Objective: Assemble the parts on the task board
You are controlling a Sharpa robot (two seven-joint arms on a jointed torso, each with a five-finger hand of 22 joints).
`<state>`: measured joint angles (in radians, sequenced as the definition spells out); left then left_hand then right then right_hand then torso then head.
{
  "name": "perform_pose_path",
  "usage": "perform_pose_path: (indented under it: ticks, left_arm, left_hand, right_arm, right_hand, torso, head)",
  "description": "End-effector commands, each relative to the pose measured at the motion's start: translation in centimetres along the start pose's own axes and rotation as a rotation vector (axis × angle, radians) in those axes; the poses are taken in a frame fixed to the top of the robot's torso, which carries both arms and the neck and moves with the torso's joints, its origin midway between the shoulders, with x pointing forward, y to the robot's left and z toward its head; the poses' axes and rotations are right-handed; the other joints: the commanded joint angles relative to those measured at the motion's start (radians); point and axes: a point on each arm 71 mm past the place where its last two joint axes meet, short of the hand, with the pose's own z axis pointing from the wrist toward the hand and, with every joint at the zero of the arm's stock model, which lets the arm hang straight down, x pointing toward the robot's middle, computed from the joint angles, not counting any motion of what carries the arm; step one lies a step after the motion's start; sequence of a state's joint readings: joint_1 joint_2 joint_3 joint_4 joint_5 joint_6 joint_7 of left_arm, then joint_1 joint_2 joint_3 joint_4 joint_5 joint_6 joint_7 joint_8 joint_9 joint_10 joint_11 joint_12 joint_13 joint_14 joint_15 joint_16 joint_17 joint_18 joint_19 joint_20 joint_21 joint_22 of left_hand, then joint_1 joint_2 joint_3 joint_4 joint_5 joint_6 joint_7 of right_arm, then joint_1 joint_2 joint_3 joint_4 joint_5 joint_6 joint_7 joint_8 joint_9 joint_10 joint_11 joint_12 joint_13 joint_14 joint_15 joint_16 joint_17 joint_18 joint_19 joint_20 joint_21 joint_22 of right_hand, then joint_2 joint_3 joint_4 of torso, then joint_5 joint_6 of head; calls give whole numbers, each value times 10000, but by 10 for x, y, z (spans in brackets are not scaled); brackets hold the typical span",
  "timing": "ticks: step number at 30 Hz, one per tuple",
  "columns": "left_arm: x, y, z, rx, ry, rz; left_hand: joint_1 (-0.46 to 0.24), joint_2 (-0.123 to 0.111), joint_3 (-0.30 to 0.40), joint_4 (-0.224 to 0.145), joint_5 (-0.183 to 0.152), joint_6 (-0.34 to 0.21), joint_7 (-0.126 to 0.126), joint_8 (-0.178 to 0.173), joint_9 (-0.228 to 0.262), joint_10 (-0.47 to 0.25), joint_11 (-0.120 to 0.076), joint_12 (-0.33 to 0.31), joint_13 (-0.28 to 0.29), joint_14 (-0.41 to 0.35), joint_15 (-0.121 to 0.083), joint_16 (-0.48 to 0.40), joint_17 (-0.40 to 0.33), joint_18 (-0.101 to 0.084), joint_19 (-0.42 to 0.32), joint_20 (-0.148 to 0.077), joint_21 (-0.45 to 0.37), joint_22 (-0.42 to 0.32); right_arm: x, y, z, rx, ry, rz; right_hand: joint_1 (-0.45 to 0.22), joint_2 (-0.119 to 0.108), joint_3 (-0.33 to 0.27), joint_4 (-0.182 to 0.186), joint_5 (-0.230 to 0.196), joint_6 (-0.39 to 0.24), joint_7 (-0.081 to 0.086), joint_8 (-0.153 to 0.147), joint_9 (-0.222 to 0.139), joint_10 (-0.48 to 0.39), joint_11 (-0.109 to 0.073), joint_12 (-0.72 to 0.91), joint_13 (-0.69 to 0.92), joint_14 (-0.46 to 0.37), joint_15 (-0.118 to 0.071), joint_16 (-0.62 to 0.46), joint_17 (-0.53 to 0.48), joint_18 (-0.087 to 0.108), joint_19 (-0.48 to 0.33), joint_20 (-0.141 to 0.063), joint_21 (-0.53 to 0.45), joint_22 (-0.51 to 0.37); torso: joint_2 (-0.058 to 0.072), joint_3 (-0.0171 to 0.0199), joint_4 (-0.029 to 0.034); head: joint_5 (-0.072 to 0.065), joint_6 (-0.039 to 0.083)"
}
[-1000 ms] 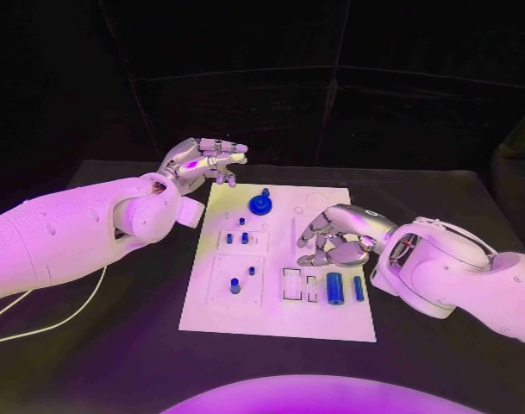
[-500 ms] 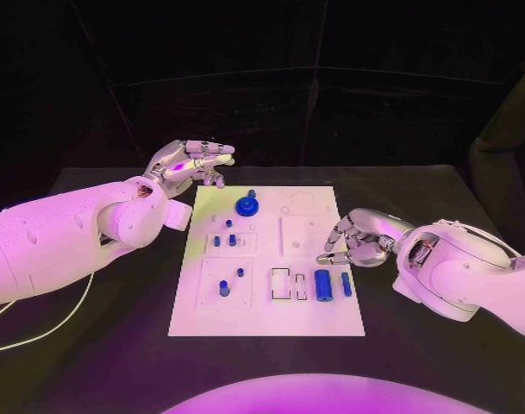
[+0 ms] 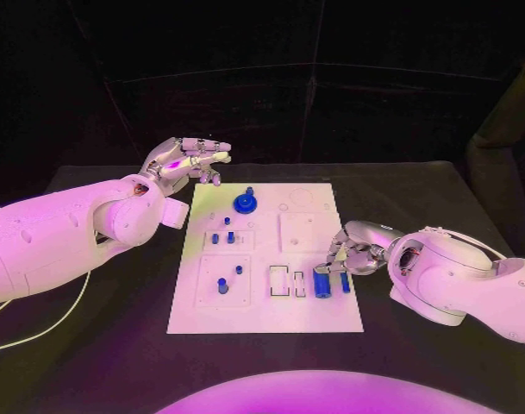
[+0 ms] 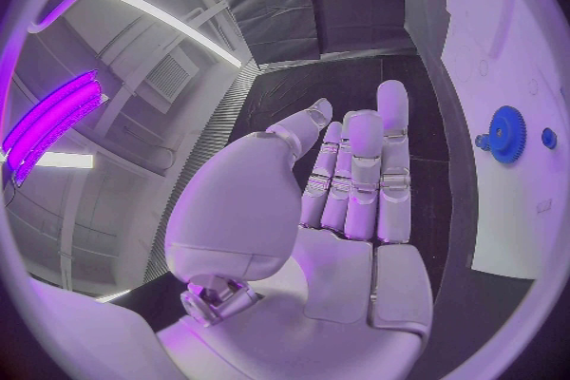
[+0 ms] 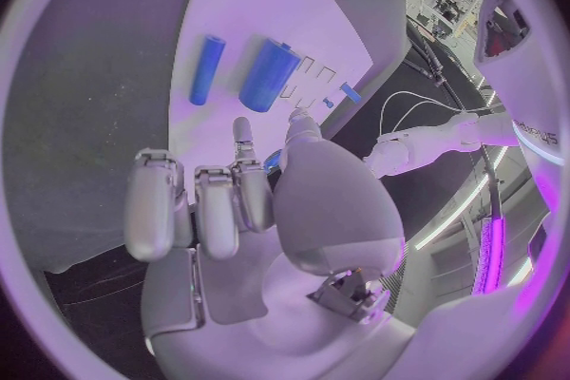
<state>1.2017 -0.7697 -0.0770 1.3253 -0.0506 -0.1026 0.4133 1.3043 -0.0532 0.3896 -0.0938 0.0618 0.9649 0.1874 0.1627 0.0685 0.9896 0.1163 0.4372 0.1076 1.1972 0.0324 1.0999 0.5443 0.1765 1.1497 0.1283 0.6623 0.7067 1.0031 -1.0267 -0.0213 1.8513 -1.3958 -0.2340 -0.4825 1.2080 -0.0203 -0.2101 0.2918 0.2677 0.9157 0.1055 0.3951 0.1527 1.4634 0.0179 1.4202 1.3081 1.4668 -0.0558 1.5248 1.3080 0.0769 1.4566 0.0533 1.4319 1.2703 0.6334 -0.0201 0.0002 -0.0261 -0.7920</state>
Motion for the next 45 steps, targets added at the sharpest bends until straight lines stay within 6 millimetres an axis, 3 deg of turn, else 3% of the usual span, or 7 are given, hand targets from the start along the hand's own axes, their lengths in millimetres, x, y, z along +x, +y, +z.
perform_pose_path:
  ticks: [1,10,24,35,45]
  left_arm:
    - [1,-1,0,75,90,-71]
    - [0,-1,0,71,93,-74]
    - [-1,-1,-1,50,91,-75]
    - [-1,-1,-1,36,114,-85]
    - [-1,-1,-1,13,145,-99]
  left_hand:
    - [-59,71,24,-19,35,-36,41,69,-10,-78,-19,31,11,-73,-29,-49,-10,64,-46,1,-36,-11]
    - [-59,71,24,-19,35,-36,41,69,-10,-78,-19,31,11,-73,-29,-49,-10,64,-46,1,-36,-11]
    - [-81,62,11,-13,32,-39,41,81,-8,-86,-17,54,13,-83,-26,-51,-36,64,-45,6,-47,-19]
    - [-93,60,5,-6,32,-44,44,83,-8,-92,-14,60,13,-87,-24,-51,-44,64,-44,8,-50,-22]
    - [-93,60,5,-6,32,-44,44,83,-8,-92,-14,60,13,-87,-24,-51,-44,64,-44,8,-50,-22]
  right_arm:
    - [4,-4,1,631,395,-450]
    - [12,0,4,747,799,-736]
    - [31,3,9,780,1170,-1080]
    - [33,7,12,954,747,-1312]
    - [34,10,8,981,699,-775]
  right_hand:
    - [-157,35,-94,-8,-87,-28,-20,112,44,122,41,38,705,840,57,52,1582,-207,140,8,66,79]
    - [-484,75,-241,2,-221,31,-84,395,209,106,-8,24,748,849,24,86,1663,-219,151,-12,119,172]
    - [-381,80,-227,-53,-347,2,-105,530,313,71,-29,-33,724,847,10,89,1677,-227,153,-27,145,228]
    - [928,355,-14,-693,702,-120,-105,785,549,103,-38,-45,837,851,-4,100,1719,-237,147,-34,179,297]
    - [948,409,-86,-725,1074,-104,-110,830,600,140,-41,-15,904,858,-2,113,1757,-243,155,-27,197,335]
  torso:
    - [-1,7,1]
    - [5,7,6]
    - [6,1,2]
    - [-9,8,-5]
    - [-2,5,3]
  head:
    - [8,-25]
    - [19,-57]
    - [68,-136]
    - [92,-158]
    - [53,-126]
